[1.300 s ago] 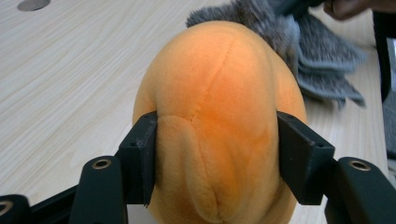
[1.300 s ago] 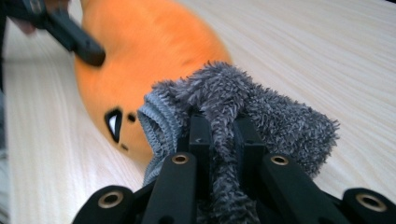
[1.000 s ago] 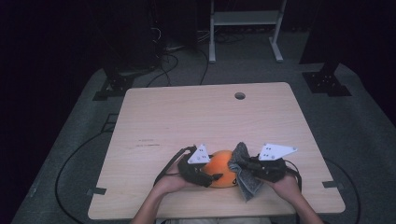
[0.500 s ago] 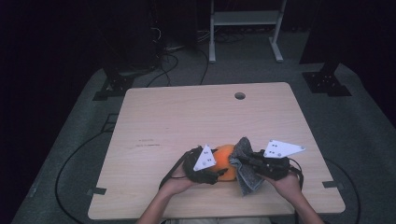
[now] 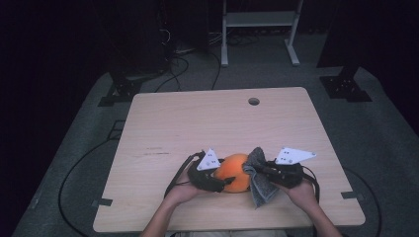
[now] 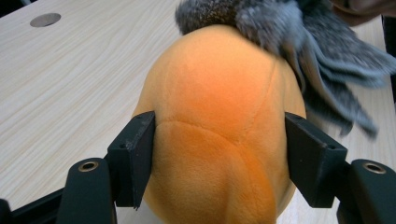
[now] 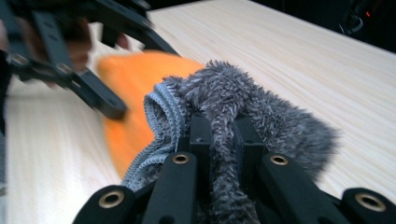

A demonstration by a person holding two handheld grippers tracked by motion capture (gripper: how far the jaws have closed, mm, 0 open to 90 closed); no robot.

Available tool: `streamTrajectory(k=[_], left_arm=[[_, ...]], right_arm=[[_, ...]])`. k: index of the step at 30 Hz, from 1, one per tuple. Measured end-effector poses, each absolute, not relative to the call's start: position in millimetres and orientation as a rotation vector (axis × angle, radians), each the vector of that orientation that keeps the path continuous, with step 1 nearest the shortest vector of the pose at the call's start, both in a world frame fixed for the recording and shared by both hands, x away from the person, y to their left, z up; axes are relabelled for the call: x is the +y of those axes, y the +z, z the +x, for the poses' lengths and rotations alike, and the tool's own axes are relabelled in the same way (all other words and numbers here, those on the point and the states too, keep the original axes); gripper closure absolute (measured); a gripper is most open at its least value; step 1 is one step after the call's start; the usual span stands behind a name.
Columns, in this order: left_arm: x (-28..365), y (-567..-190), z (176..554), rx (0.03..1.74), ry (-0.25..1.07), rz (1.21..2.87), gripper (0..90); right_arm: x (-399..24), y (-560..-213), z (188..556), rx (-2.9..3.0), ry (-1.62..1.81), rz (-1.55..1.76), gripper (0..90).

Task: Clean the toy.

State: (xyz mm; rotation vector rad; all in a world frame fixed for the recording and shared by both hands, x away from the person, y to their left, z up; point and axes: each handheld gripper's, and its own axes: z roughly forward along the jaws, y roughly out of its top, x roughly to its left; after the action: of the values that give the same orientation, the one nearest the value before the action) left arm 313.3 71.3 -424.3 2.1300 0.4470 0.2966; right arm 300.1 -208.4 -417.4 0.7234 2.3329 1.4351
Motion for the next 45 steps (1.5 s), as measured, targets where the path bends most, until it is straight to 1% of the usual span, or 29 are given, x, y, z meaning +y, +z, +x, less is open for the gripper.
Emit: streamTrajectory(k=[5,10,14,20,23,26,29,35,38,40,42,44,45], left_arm=[[78,-426,316,0.477,0.263,2.129,29.9],[83,-426,317,0.483,0.246,2.146,28.7],[87,-427,319,0.490,0.227,2.142,28.6],[90,-428,320,0.489,0.213,2.138,28.5],[90,-429,320,0.484,0.212,2.134,28.4],[89,-429,319,0.476,0.212,2.140,28.5],[90,-429,320,0.474,0.206,2.142,28.4],[86,-428,318,0.461,0.203,2.138,27.7],[79,-426,314,0.412,0.224,2.154,27.2],[73,-425,311,0.382,0.237,2.165,27.2],[69,-424,308,0.357,0.247,2.173,27.0],[68,-422,307,0.343,0.233,2.178,24.3],[68,-422,308,0.345,0.218,2.179,20.0]], right_arm=[[-227,-426,312,2.350,1.402,0.838,80.5],[-223,-418,303,2.328,1.521,0.755,80.4],[-218,-425,306,2.361,1.479,0.769,80.4],[-231,-436,314,2.390,1.369,0.878,80.4],[-232,-427,309,2.364,1.429,0.836,80.4],[-224,-418,304,2.352,1.520,0.774,80.4],[-215,-423,304,2.382,1.481,0.744,80.3],[-231,-436,315,2.421,1.414,0.888,80.4],[-233,-425,311,2.380,1.469,0.833,80.4],[-228,-410,305,2.336,1.552,0.758,80.4],[-220,-402,301,2.333,1.575,0.692,80.3],[-208,-404,298,2.377,1.502,0.647,80.3],[-205,-409,298,2.396,1.475,0.643,80.4]])
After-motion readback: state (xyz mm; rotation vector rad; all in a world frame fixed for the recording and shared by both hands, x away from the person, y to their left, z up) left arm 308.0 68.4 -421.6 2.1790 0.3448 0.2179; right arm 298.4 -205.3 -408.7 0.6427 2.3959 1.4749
